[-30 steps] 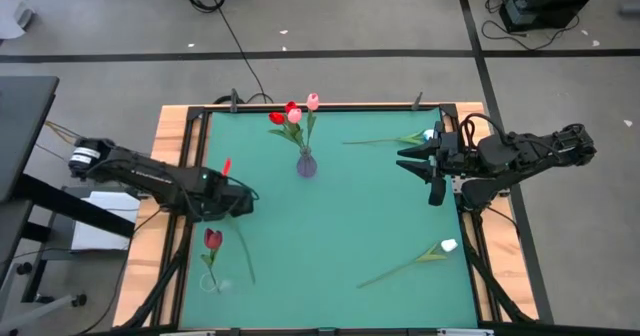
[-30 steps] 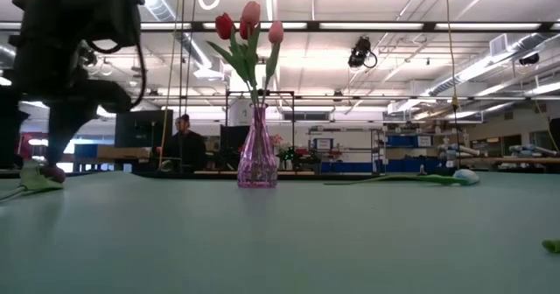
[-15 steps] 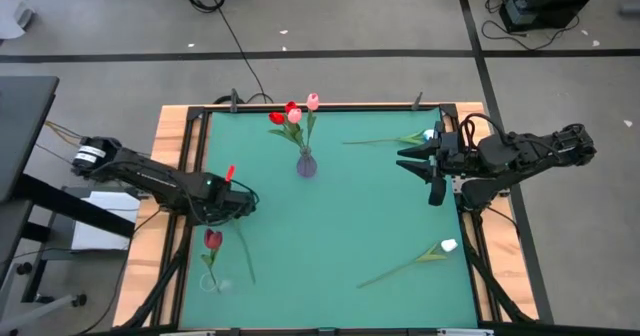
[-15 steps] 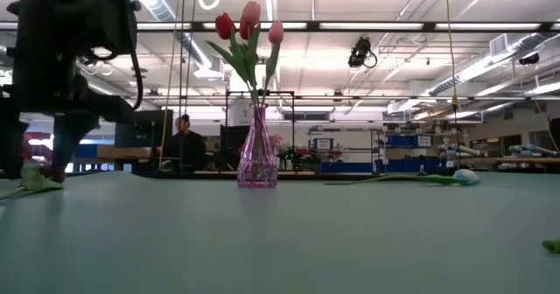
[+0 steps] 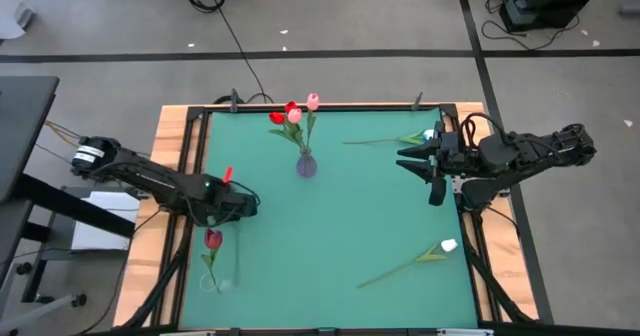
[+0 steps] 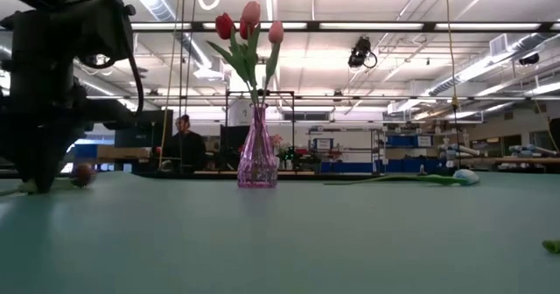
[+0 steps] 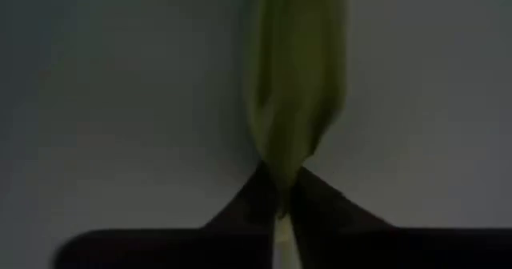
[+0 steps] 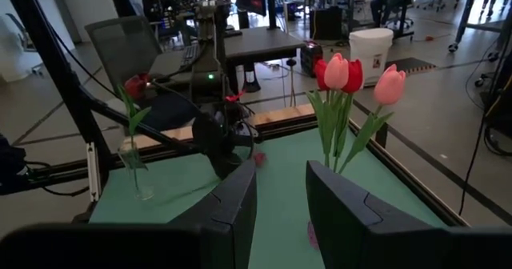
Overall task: Sort flowers into vase by color
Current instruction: Put the dark red flower into the transparent vase
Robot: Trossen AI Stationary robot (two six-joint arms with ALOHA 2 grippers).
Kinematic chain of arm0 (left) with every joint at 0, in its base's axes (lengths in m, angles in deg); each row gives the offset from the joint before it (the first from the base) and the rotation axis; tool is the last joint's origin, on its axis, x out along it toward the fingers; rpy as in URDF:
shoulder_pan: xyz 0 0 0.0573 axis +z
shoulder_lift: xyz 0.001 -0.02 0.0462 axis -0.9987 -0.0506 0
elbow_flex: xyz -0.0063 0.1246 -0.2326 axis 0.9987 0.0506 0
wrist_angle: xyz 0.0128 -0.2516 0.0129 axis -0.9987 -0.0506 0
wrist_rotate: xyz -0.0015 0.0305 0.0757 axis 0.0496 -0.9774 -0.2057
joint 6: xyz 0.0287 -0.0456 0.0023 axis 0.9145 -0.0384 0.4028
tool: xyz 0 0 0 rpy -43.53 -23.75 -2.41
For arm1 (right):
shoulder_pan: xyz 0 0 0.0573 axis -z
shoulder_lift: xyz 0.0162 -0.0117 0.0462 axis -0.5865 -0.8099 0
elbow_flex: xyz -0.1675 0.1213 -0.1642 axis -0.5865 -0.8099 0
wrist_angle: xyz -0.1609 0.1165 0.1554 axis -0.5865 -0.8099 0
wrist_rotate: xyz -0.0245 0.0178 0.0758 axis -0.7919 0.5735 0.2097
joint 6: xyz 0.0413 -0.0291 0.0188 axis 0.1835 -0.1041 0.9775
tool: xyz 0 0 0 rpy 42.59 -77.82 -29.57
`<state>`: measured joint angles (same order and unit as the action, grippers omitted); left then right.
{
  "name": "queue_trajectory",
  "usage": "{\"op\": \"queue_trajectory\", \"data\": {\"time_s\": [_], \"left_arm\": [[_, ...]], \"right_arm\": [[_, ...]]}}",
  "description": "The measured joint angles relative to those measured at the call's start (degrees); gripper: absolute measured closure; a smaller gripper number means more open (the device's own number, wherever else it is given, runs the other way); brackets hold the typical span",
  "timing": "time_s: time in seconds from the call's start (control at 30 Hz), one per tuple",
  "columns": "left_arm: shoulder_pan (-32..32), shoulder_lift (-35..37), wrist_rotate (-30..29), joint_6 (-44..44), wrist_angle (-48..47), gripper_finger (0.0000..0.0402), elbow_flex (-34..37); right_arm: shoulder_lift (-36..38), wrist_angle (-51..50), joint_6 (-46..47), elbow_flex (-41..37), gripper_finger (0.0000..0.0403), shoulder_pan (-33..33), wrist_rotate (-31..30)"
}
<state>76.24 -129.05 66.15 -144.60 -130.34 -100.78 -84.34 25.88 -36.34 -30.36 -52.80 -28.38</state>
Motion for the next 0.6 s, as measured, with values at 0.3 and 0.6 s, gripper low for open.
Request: {"op": "queue_trajectory", "data": {"time_s": [0.3,0.6], "left_arm": [[0.7,9.2,-7.4,5.1,-0.9,0.0388,-1.0],[7.1,24.7,-19.3,30.0,-12.3,0.0389,-9.7]], "right_arm": [[0.0,1.1,0.0,0.0,0.0284,0.0,0.0],[0.0,2.6,0.0,0.0,0.0284,0.0,0.0]]}}
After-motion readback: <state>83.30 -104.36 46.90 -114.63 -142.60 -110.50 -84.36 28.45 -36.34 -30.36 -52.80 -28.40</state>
